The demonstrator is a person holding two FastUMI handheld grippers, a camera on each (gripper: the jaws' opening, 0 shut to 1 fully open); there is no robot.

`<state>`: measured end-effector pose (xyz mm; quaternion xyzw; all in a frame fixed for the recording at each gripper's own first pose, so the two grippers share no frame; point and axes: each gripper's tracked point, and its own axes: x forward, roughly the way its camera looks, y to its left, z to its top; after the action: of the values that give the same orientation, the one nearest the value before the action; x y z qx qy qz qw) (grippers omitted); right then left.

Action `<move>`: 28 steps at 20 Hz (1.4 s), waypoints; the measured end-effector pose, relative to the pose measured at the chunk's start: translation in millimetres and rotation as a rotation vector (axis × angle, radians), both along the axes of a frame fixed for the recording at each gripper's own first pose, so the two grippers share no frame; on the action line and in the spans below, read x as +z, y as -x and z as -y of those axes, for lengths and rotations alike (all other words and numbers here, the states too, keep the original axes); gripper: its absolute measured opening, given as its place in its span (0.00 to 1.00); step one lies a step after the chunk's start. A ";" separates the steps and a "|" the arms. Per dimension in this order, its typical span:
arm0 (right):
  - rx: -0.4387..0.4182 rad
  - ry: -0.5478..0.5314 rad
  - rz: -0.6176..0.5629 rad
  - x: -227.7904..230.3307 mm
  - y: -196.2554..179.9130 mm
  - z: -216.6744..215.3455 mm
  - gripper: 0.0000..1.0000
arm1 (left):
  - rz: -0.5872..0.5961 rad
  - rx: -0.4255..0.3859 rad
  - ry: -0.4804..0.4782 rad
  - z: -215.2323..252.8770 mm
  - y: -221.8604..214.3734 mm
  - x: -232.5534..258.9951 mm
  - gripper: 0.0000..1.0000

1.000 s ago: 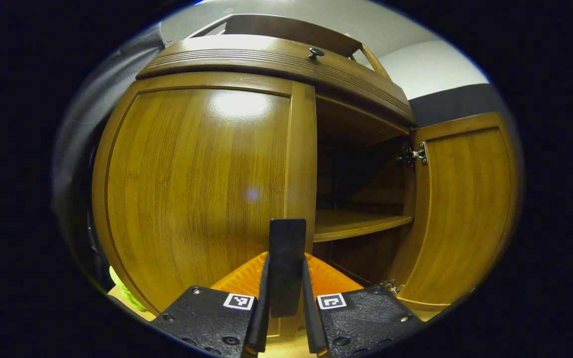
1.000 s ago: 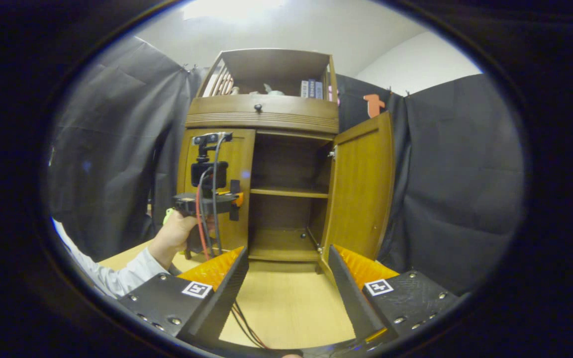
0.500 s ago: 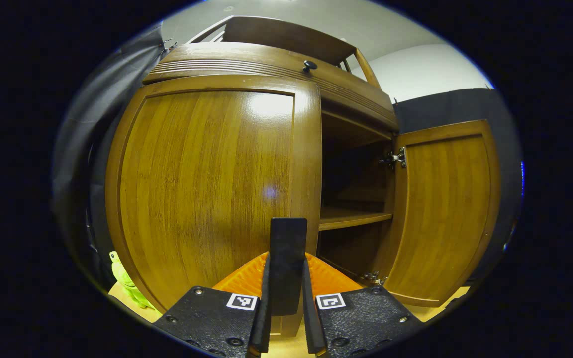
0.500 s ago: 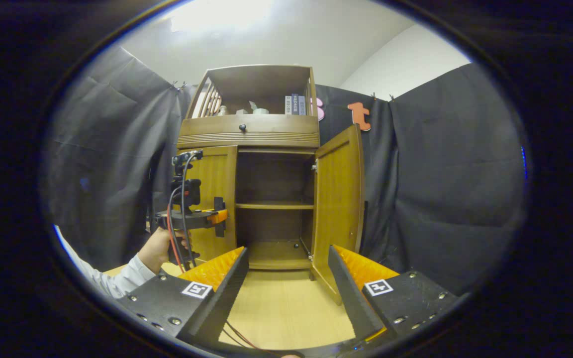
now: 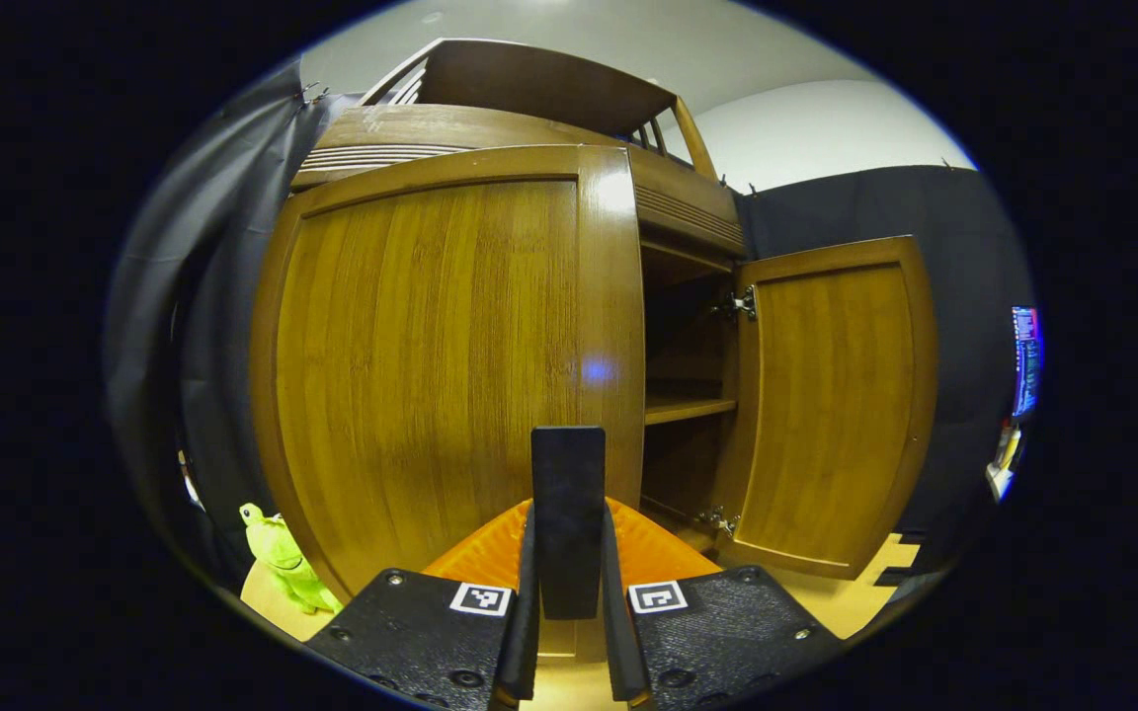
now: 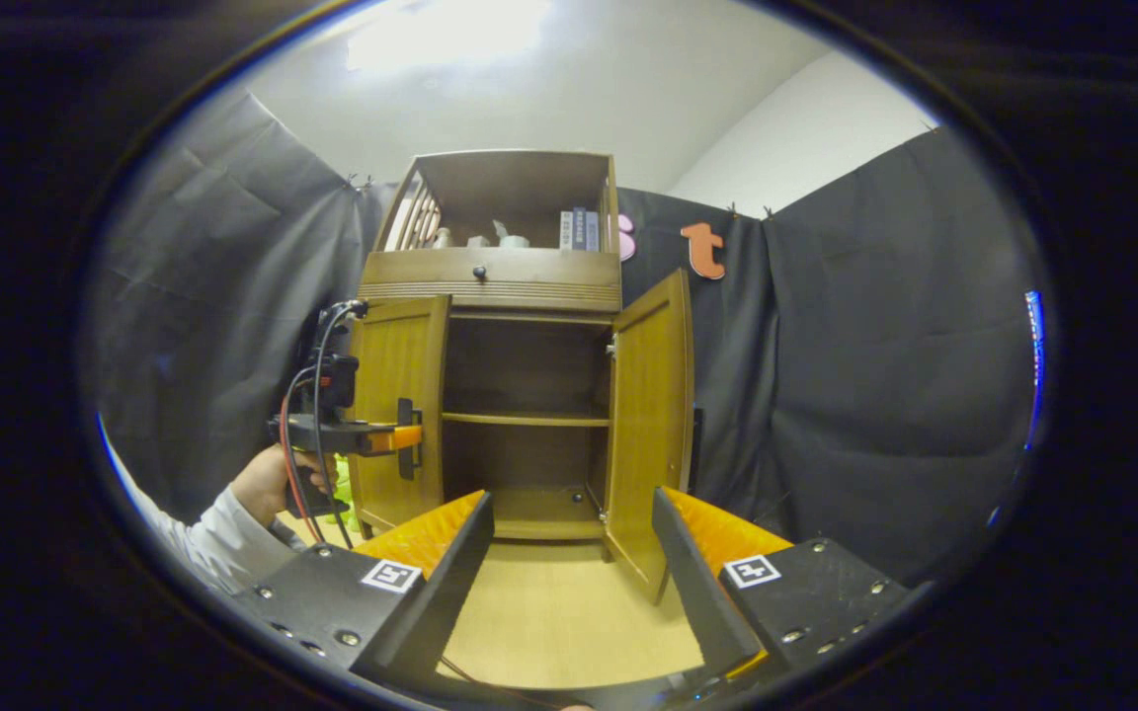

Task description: Open the right door of the double-door shoe cabinet with the right hand, and open the left door with the left hand.

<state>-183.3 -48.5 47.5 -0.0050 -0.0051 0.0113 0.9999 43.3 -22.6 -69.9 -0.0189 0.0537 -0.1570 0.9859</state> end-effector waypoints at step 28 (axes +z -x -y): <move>0.106 -0.036 -0.004 -8.0 5.1 -33.6 0.96 | -0.049 -0.039 -0.017 -96.5 110.5 17.6 0.29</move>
<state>-188.4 -15.0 39.4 0.0131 -0.0037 0.0642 0.9978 -67.2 73.9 -52.4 -0.0131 0.0795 -0.1751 0.9812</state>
